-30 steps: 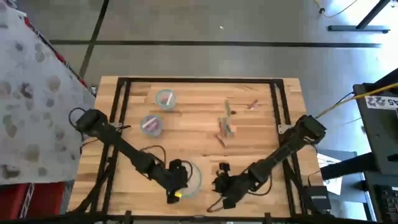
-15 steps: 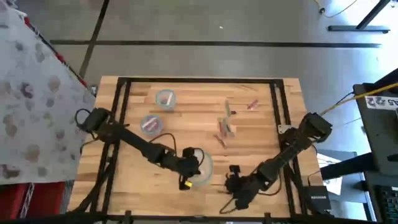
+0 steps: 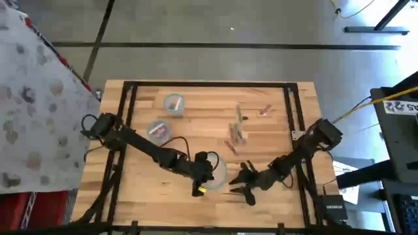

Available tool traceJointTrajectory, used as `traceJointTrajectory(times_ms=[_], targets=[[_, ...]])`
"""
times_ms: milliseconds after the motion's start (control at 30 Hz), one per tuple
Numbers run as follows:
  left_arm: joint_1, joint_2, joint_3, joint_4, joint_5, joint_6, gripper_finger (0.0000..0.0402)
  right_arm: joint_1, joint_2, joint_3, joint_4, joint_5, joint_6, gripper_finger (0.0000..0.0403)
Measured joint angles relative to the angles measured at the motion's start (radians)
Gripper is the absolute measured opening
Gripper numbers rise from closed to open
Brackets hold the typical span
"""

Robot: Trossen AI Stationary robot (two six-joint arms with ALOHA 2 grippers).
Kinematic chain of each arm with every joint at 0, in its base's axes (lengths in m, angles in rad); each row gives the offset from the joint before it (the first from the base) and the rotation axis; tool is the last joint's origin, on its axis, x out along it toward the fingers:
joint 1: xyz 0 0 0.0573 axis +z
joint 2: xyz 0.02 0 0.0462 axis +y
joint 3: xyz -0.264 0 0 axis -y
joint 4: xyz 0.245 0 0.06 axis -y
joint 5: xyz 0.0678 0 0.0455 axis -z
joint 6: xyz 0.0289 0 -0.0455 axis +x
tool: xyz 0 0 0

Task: Sort candy
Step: Open the large transparent bin

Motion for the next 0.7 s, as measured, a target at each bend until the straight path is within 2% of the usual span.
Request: traceJointTrajectory(times_ms=[100,300,400,533,700], targets=[[0.0,0.027,0.003,0.009,-0.004,-0.01,0.0,-0.024,0.033,0.001,0.092,-0.006,-0.027,0.014],[-0.001,0.077,0.006,0.019,-0.023,-0.057,0.0,-0.035,0.039,-0.003,0.13,-0.029,-0.072,0.014],[0.003,0.096,0.007,0.044,-0.03,-0.083,0.0,-0.035,0.04,-0.003,0.175,-0.125,-0.11,0.014],[0.013,0.102,0.008,0.056,-0.03,-0.097,0.0,-0.036,0.035,0.003,0.275,-0.316,-0.116,0.014],[0.016,0.102,0.008,0.059,-0.03,-0.101,0.0,-0.036,-0.001,-0.004,0.238,-0.348,-0.095,0.014]])
